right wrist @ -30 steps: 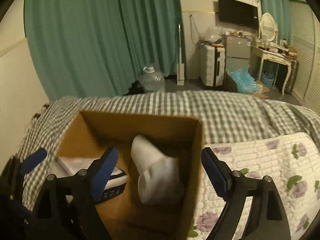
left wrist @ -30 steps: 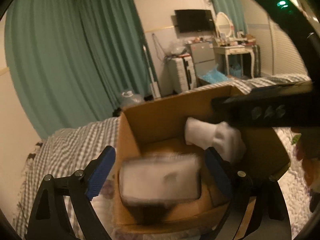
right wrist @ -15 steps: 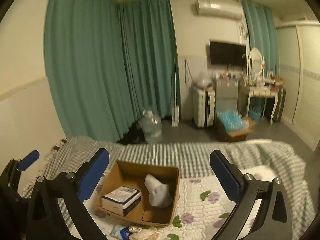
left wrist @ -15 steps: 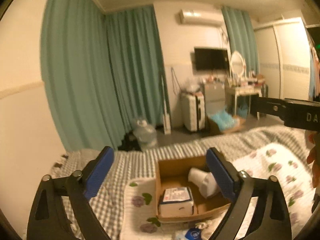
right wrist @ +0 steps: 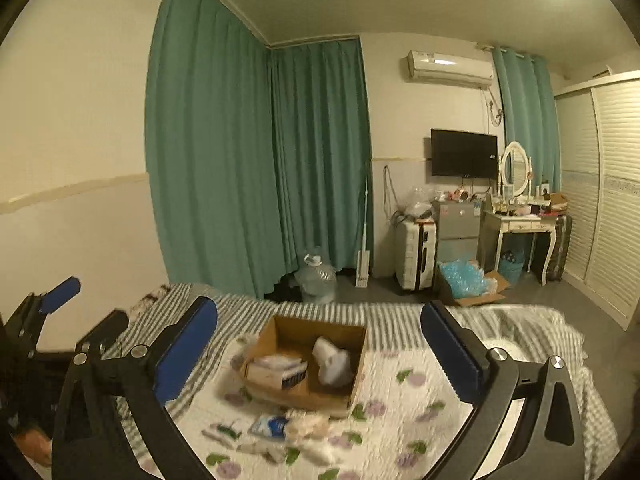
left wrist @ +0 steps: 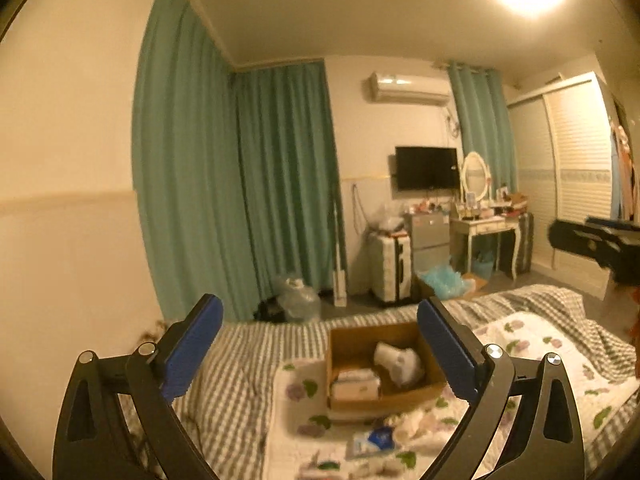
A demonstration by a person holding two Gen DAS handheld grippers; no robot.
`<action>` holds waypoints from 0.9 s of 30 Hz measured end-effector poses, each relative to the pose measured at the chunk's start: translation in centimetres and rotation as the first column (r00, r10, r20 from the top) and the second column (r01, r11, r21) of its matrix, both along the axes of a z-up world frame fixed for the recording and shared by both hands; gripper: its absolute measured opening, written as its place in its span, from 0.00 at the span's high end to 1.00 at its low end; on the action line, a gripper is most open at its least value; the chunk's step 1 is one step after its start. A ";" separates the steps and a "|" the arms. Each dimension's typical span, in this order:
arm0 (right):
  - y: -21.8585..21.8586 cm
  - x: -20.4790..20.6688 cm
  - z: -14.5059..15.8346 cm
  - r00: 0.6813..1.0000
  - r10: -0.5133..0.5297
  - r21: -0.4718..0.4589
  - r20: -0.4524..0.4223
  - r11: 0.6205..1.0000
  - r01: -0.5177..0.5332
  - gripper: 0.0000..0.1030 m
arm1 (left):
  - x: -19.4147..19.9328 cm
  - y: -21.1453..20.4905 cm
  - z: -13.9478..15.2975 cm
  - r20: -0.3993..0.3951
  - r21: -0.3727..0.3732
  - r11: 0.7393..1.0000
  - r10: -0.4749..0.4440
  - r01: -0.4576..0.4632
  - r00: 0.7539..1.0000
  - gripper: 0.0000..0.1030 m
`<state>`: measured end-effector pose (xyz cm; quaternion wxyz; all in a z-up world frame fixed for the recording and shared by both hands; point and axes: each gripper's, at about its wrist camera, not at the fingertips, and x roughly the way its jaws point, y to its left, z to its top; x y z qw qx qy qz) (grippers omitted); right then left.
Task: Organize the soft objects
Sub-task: 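Lift both tools away from the box back toward the items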
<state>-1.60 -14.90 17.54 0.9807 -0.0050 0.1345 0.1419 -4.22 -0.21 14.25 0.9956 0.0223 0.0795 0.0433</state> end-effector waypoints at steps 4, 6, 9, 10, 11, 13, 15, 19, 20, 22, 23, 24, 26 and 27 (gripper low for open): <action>-0.1 -1.0 -5.8 0.998 -0.002 0.043 -0.066 0.999 0.004 0.01 | -0.7 0.5 -4.2 -0.043 -0.007 0.999 0.031 -0.031 0.999 0.03; 0.0 -0.9 -9.3 0.995 -0.027 0.063 -0.097 0.997 0.033 0.01 | -0.4 0.7 -6.8 -0.077 0.004 0.998 0.062 -0.062 0.995 0.03; 0.2 0.0 -13.7 0.989 -0.060 0.063 -0.135 0.996 0.069 0.01 | 1.3 0.8 -11.2 -0.161 -0.005 0.998 0.059 -0.060 0.985 0.03; 0.3 0.6 -15.5 0.986 -0.066 0.062 -0.152 0.995 0.076 0.01 | 1.3 0.8 -11.9 -0.171 -0.001 0.998 0.058 -0.059 0.983 0.03; 0.5 1.0 -16.7 0.984 -0.071 0.054 -0.165 0.995 0.081 0.01 | 2.1 0.6 -13.3 -0.191 0.002 0.998 0.059 -0.059 0.980 0.03; 0.9 2.3 -18.9 0.975 -0.083 0.011 -0.204 0.996 0.087 0.01 | 2.8 0.4 -15.2 -0.227 -0.010 0.999 0.048 -0.052 0.973 0.03; 1.0 3.3 -20.9 0.968 -0.097 -0.014 -0.231 0.995 0.097 0.01 | 3.3 0.6 -16.7 -0.252 -0.036 0.998 0.036 -0.047 0.967 0.03; 1.9 5.0 -24.4 0.950 -0.121 -0.076 -0.286 0.992 0.103 0.01 | 4.1 0.9 -19.9 -0.313 -0.065 0.997 0.018 -0.040 0.950 0.03; 2.2 5.4 -25.0 0.946 -0.124 -0.089 -0.300 0.991 0.101 0.01 | 4.6 1.0 -20.7 -0.338 -0.063 0.997 0.016 -0.040 0.941 0.03; 2.5 6.4 -26.1 0.936 -0.122 -0.095 -0.329 0.991 0.095 0.01 | 5.3 1.1 -22.0 -0.384 -0.073 0.997 0.004 -0.034 0.923 0.03; 2.6 7.0 -26.7 0.931 -0.125 -0.097 -0.343 0.991 0.098 0.01 | 5.5 1.2 -22.5 -0.398 -0.081 0.996 0.000 -0.035 0.917 0.03; 2.6 7.5 -27.0 0.927 -0.131 -0.101 -0.352 0.990 0.102 0.01 | 5.7 1.2 -22.9 -0.410 -0.090 0.995 -0.003 -0.037 0.912 0.03; 2.5 8.6 -27.7 0.918 -0.149 -0.104 -0.368 0.988 0.118 0.01 | 6.4 1.2 -23.7 -0.438 -0.104 0.994 -0.008 -0.042 0.899 0.03; 2.3 9.4 -28.2 0.912 -0.154 -0.096 -0.381 0.987 0.127 0.01 | 6.8 1.1 -24.0 -0.456 -0.107 0.993 -0.008 -0.046 0.890 0.03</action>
